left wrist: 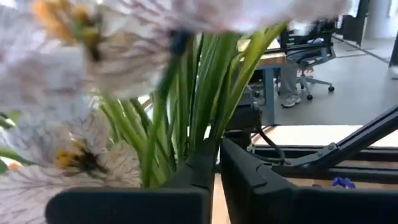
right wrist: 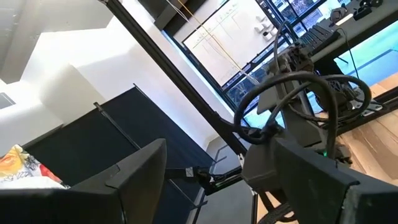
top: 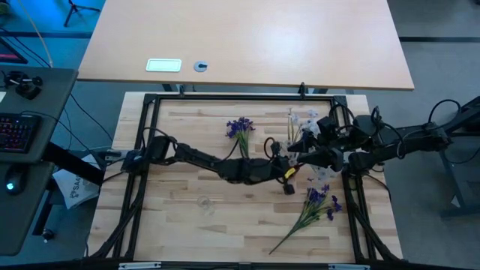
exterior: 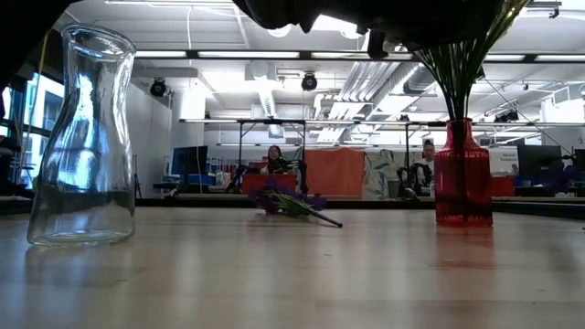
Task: Sort flowers into vase by color
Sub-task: Put the white flowers into the red vase
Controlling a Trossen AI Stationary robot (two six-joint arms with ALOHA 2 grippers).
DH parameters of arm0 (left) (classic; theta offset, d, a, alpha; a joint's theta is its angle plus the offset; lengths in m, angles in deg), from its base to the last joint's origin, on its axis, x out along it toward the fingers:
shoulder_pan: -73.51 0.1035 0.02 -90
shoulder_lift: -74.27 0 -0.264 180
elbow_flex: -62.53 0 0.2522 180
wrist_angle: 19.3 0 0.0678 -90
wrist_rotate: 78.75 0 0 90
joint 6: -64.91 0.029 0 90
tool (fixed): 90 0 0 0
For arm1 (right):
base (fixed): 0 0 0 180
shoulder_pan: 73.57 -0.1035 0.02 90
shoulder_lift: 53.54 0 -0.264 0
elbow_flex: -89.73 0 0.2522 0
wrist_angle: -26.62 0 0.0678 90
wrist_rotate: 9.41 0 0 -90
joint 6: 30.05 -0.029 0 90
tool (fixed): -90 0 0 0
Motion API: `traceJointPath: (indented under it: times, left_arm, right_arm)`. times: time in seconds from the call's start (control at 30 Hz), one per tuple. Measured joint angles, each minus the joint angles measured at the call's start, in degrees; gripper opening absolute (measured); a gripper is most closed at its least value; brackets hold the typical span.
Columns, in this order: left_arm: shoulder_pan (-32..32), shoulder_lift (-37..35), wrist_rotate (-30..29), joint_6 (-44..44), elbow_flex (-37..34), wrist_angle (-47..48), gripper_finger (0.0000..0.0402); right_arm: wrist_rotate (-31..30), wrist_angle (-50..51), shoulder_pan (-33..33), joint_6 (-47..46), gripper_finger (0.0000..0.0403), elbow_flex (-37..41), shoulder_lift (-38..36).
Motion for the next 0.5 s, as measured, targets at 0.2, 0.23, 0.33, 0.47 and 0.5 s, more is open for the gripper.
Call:
traceJointPath:
  times: [0.2,0.23,0.33,0.47,0.5]
  left_arm:
    - [0.49,0.00,-0.43,-1.04,0.00,0.68,0.0002]
    - [0.51,0.00,-0.53,-1.32,0.00,0.89,0.0002]
    - [0.62,-0.02,-1.33,-3.10,0.00,2.38,0.0001]
    - [0.73,-0.02,-1.53,-3.85,-0.04,4.92,0.0000]
    - [0.73,-0.02,-1.54,-3.87,-0.04,5.21,0.0000]
  right_arm:
    - [0.00,-0.56,0.00,-0.06,0.0287,0.00,0.02]
    - [0.04,-1.42,0.00,-0.23,0.0287,0.00,0.02]
    - [1.00,-5.26,0.00,-0.79,0.0287,-0.01,0.02]
    - [1.14,-10.36,-0.01,-0.47,0.0287,0.00,0.01]
    - [1.14,-11.22,-0.01,-0.47,0.0287,-0.01,0.00]
